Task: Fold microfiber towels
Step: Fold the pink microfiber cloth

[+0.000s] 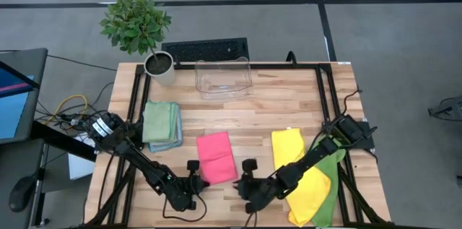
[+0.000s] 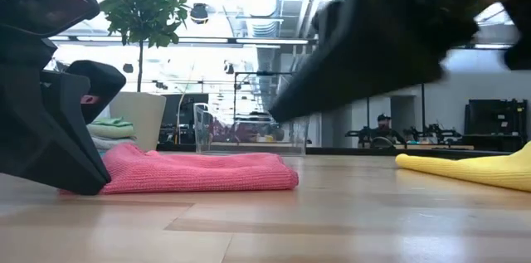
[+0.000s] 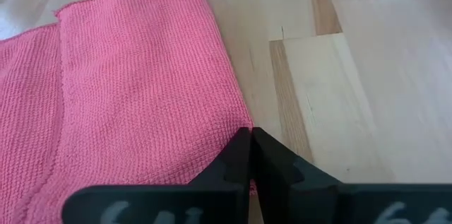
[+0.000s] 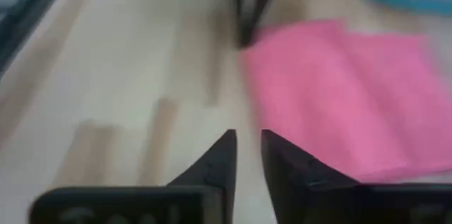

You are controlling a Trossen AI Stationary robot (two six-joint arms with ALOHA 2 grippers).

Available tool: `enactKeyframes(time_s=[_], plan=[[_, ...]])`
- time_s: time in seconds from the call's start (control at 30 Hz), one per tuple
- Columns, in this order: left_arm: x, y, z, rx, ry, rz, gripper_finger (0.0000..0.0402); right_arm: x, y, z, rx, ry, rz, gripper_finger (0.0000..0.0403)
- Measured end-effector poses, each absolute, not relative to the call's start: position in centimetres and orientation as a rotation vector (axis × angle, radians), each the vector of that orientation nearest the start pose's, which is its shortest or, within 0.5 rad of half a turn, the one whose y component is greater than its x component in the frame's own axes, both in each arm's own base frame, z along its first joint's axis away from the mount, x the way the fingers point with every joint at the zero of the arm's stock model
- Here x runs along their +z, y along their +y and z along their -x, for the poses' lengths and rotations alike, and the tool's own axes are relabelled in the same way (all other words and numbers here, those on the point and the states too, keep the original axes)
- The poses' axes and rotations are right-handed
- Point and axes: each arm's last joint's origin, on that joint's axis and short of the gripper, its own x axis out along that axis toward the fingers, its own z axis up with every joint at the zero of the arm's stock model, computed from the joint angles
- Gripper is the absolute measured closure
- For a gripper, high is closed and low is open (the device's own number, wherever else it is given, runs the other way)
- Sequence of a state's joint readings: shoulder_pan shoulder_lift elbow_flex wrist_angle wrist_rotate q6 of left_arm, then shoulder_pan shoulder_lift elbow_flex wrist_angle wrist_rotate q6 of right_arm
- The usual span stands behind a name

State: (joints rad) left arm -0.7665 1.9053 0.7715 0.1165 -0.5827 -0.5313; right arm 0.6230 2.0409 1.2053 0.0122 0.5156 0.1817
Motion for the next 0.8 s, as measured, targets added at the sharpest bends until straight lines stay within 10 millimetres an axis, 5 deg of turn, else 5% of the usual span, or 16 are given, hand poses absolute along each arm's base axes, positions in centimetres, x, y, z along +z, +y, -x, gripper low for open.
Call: enactKeyframes(time_s=[0.3,0.8], plan=[[7.8,-20.8,-23.4,0.045,0.791,-0.149,0.0401,11.3,20.7,-34.5,0.029,0.749,0.328,0.0222],[7.8,-20.8,-23.4,0.062,0.777,-0.144,0.0401,8.7,18.7,-33.0,0.038,0.694,0.301,0.0233]])
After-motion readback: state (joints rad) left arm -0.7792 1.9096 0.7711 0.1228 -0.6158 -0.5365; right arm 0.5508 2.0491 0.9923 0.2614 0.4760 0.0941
